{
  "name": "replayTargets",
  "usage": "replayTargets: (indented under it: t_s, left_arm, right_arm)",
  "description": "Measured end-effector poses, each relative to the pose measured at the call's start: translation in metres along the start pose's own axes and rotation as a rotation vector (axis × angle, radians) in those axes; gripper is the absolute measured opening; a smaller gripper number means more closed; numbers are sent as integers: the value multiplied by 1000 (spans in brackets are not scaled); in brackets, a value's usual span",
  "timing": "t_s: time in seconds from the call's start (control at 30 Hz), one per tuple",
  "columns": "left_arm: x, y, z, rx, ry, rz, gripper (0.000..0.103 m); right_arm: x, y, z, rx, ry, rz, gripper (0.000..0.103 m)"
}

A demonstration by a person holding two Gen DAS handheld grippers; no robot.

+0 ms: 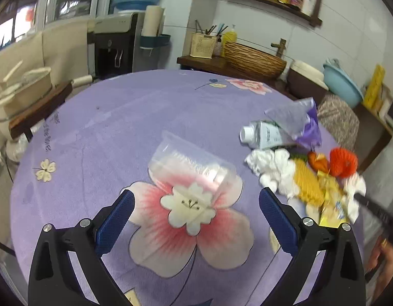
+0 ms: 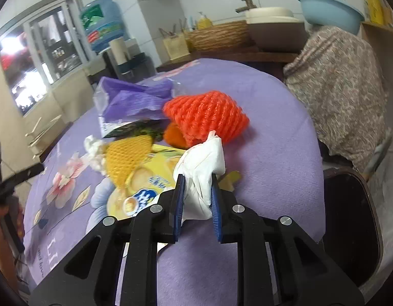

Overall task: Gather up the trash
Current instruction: 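Close the left tool on the clear plastic cup and lift it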

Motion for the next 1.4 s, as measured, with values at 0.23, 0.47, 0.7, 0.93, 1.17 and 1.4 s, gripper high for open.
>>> replayTargets:
  t_s: [0.23, 0.47, 0.7, 0.93, 1.17, 1.4]
  left_arm:
    - [40, 40, -9, -96, 35, -126, 90]
    - [68, 36, -7, -21, 136, -230, 79]
    - [51, 13, -14, -51, 108, -249, 62]
    - [43, -8, -27, -141, 36, -302, 31]
    - [34, -12, -20, -106, 26, -251, 19]
    - [11, -10, -2, -70, -19, -184, 11]
  right_arm:
    - [-24, -1, -28, -170, -26, 70, 20]
    - [-34, -7, -34, -189, 2, 81, 20]
    - [-43, -14, -38, -212, 3, 93, 20]
    - [-49, -17, -44, -220, 24, 102, 20]
    - [-56, -24, -51, -246, 33, 116, 20]
    - [-62, -26, -50, -245, 48, 125, 20]
Point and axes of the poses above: each gripper's, at about its wrist camera, not at the fingertips, and x roughly the way its jaws point, z to its right, y to its top, the point moved 2 cm from there along x, roughly the way its jaws point, and after that the axes turned 7 degrees about z, right-handed, at the moved point
